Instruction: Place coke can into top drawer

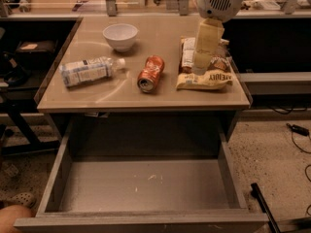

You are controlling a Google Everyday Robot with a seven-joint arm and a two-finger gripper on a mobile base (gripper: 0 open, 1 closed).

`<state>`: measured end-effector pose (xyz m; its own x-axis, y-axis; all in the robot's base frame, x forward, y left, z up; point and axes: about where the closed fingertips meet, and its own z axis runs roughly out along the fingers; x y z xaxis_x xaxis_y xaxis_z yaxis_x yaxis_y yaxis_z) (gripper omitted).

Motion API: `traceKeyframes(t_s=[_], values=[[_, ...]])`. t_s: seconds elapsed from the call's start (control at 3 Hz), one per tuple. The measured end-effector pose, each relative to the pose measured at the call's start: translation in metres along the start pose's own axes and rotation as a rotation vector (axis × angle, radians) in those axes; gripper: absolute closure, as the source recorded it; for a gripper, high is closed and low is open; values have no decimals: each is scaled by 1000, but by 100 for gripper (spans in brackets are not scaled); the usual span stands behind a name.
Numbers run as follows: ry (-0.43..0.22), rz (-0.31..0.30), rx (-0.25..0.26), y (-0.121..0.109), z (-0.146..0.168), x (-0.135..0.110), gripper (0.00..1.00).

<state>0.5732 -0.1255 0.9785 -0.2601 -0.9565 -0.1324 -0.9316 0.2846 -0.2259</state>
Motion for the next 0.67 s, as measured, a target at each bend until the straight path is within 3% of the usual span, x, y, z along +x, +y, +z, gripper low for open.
traceKeyframes(t_s=[0.33,0.67], values=[[-34,-22,25,-9,-1,-23,0],[-34,-22,25,-9,-1,-23,0]])
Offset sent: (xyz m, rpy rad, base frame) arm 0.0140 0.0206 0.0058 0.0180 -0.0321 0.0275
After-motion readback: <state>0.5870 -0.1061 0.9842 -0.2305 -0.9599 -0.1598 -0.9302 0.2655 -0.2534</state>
